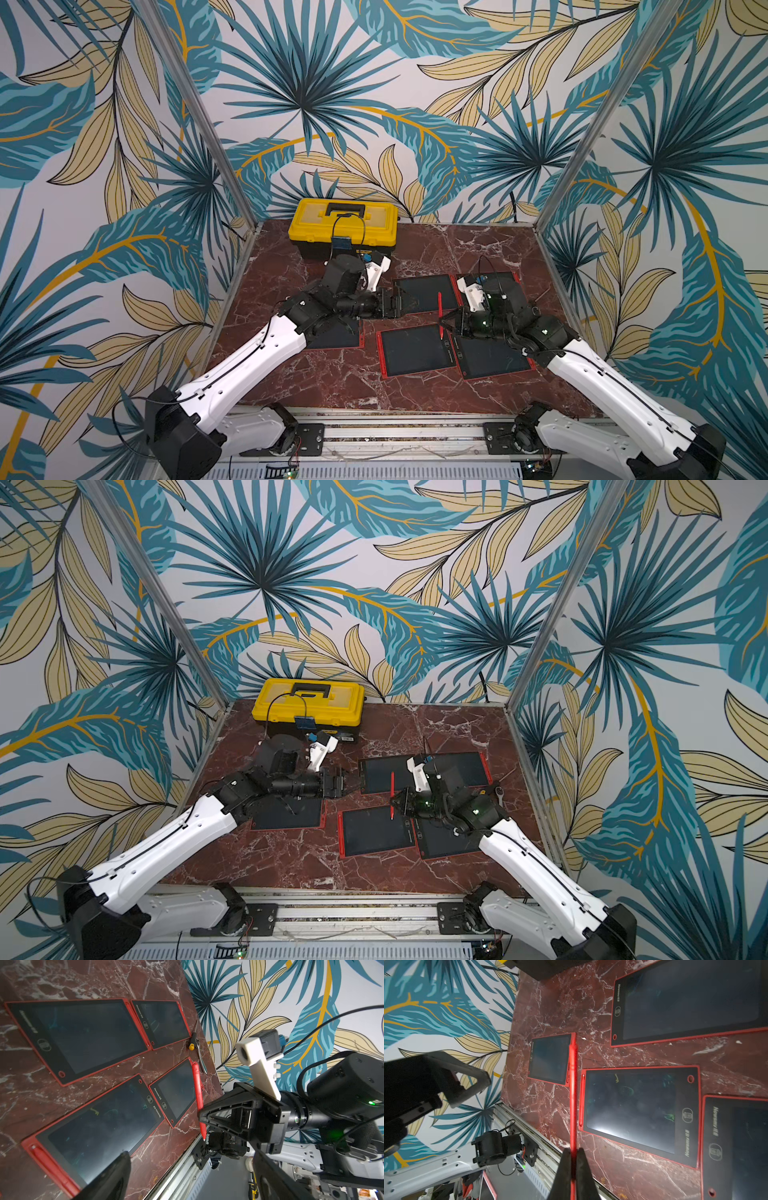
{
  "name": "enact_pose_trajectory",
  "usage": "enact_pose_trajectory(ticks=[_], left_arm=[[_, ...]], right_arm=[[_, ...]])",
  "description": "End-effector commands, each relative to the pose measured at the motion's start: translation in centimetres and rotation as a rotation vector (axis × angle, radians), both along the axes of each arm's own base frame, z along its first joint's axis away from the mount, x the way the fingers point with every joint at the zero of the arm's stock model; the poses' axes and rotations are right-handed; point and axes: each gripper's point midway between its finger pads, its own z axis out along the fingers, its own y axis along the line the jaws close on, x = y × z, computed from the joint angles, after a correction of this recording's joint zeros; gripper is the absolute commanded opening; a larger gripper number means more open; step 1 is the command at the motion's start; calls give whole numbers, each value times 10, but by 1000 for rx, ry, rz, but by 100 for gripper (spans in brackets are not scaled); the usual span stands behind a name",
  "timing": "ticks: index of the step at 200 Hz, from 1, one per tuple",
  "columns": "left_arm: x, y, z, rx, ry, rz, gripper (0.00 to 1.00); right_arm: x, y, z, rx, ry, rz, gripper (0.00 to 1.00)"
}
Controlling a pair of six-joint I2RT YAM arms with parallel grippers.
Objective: Place the stylus back onto the writing tablet
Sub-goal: Pick up the stylus from the center of the board.
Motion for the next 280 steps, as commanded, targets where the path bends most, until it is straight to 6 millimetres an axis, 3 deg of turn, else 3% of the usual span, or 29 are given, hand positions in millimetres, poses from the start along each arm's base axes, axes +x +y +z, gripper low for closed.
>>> enact_pose_trajectory(ticks=[1, 56, 170, 280], left_arm=[[12, -15, 8, -2, -30, 30, 87], [12, -37, -14, 25, 29, 35, 74], [9, -68, -21, -4, 53, 56, 65], [5, -87, -36, 2, 152, 80, 44]], right_arm=[[-8, -9, -11, -87, -2, 22, 0], [-11, -13, -16, -105, -4, 19, 0], [-6, -9, -17, -104, -3, 18, 0], [-6, -10, -22, -111, 6, 12, 0]])
